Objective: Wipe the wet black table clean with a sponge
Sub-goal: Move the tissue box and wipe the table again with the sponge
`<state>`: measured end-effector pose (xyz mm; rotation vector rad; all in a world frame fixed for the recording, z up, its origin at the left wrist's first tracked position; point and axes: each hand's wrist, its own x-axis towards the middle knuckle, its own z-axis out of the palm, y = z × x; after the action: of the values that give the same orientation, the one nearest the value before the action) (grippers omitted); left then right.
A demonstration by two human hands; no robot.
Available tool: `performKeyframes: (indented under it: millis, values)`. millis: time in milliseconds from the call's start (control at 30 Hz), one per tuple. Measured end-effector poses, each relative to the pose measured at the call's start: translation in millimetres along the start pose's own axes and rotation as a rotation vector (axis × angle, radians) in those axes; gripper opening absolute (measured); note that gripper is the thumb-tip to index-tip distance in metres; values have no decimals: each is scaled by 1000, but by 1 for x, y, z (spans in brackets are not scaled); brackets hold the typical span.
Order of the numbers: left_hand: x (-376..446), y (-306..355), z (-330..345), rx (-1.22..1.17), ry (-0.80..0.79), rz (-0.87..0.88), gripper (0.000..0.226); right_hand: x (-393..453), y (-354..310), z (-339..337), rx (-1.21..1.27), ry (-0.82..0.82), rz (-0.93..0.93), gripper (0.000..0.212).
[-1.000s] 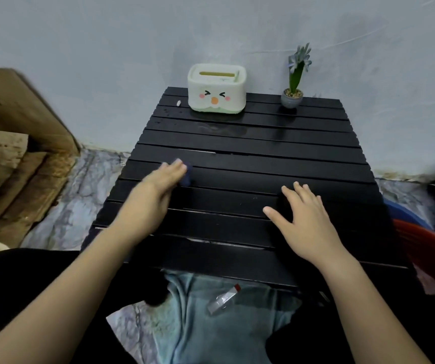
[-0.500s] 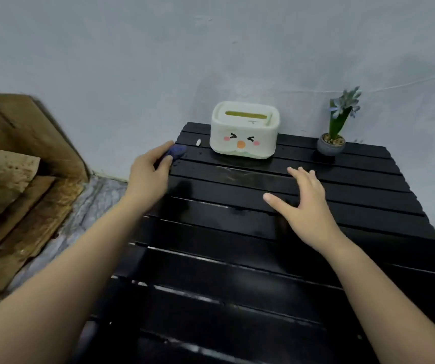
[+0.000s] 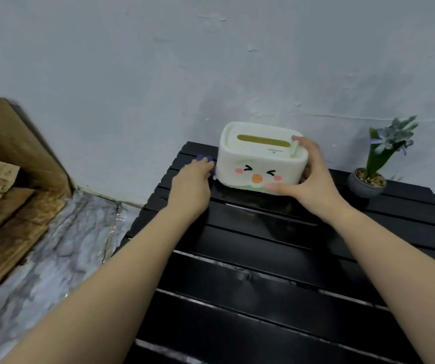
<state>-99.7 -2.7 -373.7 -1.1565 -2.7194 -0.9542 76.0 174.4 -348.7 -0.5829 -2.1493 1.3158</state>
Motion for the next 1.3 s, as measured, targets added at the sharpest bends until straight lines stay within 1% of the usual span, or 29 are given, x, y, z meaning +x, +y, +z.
performKeyframes:
  millis: [67, 133, 200, 233, 300, 333, 367, 400, 433, 500, 533, 600, 667, 733, 767, 800, 833, 900, 967, 1000, 1033, 1067, 1100, 1167, 1200, 1233, 1300]
  values:
    - [-11, 9, 2, -30, -17, 29, 29, -2, 1, -4, 51, 69, -19, 90]
    - [-21, 14, 0, -72, -16, 41, 29, -8, -4, -11, 101, 120, -44, 82]
    - [-35, 22, -4, -128, -7, 71, 32, -14, -15, -20, 123, 147, -86, 80]
    - [-43, 27, -5, -165, -30, 116, 32, -16, -22, -24, 120, 159, -108, 81]
    - [-59, 36, -6, -285, -144, 223, 32, -19, -36, -31, 122, 175, -149, 82]
    - [-64, 39, -7, -363, -208, 254, 31, -19, -43, -33, 125, 176, -166, 83]
    - [-65, 41, -9, -427, -221, 251, 30, -19, -49, -35, 125, 177, -180, 83]
    - [-59, 42, -10, -468, -160, 212, 30, -18, -55, -37, 124, 177, -188, 84]
    - [-48, 39, -12, -491, -59, 145, 30, -18, -59, -37, 126, 183, -189, 85]
    - [-19, 29, -14, -454, 127, 6, 31, -17, -67, -39, 134, 205, -182, 86]
    - [-3, 21, -12, -406, 171, -44, 31, -16, -70, -40, 135, 214, -178, 86]
    - [23, 7, -1, -214, 180, -116, 28, -14, -74, -42, 139, 228, -171, 86]
    - [37, 10, 18, -12, 127, -188, 29, -12, -76, -46, 137, 246, -160, 86]
    - [37, 43, 36, 62, 52, -234, 34, -9, -78, -48, 133, 249, -151, 86]
    - [34, 65, 45, 68, 8, -192, 37, -7, -78, -49, 128, 247, -151, 86]
    - [27, 90, 55, 61, -47, -104, 39, -5, -79, -49, 123, 245, -153, 86]
    - [17, 114, 66, 38, -106, 13, 40, -3, -80, -48, 118, 247, -153, 87]
    - [-6, 153, 85, -92, -271, 227, 39, -1, -82, -45, 111, 252, -154, 87]
    - [-19, 170, 92, -276, -451, 329, 35, 1, -84, -43, 110, 251, -164, 87]
    - [-18, 169, 90, -394, -479, 330, 34, 0, -85, -42, 112, 251, -168, 87]
    - [-14, 164, 84, -496, -448, 299, 33, 0, -87, -43, 115, 251, -172, 87]
    - [-7, 154, 77, -553, -368, 247, 34, -1, -89, -44, 117, 253, -176, 87]
    - [1, 141, 70, -530, -241, 170, 37, -1, -90, -47, 115, 255, -179, 87]
    - [19, 107, 53, -303, 70, -13, 42, -3, -92, -53, 106, 262, -176, 87]
    - [26, 89, 48, -162, 175, -76, 41, -4, -92, -55, 103, 264, -172, 87]
    - [30, 74, 45, -30, 201, -116, 38, -4, -92, -57, 105, 267, -168, 87]
    - [33, 66, 49, 187, 87, -144, 32, -4, -91, -59, 116, 272, -154, 86]
